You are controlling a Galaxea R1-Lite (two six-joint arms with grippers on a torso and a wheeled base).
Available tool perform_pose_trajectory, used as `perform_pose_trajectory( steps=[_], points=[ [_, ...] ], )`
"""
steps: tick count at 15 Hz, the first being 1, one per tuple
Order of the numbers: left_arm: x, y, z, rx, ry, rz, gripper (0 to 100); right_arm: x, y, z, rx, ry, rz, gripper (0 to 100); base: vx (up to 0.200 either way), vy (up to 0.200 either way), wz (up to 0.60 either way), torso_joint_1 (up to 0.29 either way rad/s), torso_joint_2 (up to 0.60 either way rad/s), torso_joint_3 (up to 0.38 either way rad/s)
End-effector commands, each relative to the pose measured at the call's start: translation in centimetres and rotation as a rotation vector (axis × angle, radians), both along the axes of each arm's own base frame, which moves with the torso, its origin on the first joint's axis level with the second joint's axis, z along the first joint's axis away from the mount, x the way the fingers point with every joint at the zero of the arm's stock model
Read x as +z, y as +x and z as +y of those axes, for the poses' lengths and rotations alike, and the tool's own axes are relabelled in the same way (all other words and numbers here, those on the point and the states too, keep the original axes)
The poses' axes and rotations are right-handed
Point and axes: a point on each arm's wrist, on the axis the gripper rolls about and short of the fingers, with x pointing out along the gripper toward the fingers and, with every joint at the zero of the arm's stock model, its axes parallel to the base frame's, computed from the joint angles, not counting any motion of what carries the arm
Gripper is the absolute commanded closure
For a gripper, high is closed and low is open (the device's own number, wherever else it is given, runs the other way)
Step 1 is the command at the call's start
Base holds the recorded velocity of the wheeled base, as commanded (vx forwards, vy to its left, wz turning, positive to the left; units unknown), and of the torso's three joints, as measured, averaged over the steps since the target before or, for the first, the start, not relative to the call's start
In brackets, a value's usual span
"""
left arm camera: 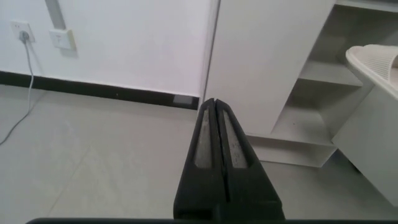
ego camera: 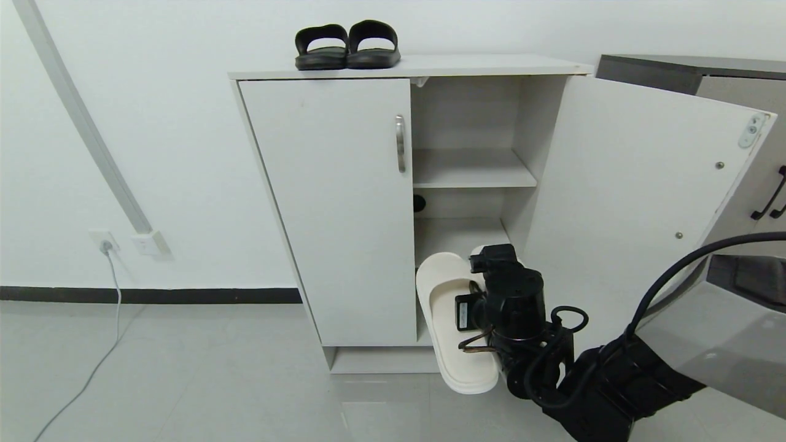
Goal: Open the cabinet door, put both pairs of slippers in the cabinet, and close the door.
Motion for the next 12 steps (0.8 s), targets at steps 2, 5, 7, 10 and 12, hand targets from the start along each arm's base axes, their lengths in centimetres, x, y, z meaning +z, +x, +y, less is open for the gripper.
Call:
perform_pose_trajectory(
  steps=[2,5,7,10,12],
  points=[
    [0.0,0.0,0.0,-0.004,-0.001,0.003,100,-0.3,0.0,0.1,0.001,-0.005,0.005,100,0.000,-0.100,0.00,0.004,0.00,-0.001],
    [0.0,0.0,0.0,-0.004,-0.001,0.003,100,-1.0,0.3,0.3,0.001,-0.014,0.014,100,0.000,0.000,0.00,0.000,0.00,0.000],
    [0.0,0.0,0.0,-0.004,-0.001,0.003,100,-1.4,0.4,0.4,0.008,-0.015,0.021,100,0.000,0.000,0.00,0.000,0.00,0.000],
    [0.0,0.0,0.0,-0.004,-0.001,0.003,100,-2.6,1.8,0.9,-0.007,-0.018,0.026,100,0.000,0.000,0.00,0.000,0.00,0.000],
    [0.0,0.0,0.0,-0.006,0.001,0.004,100,-3.7,2.9,1.7,-0.014,-0.016,0.026,100,0.000,0.000,0.00,0.000,0.00,0.000]
  ],
)
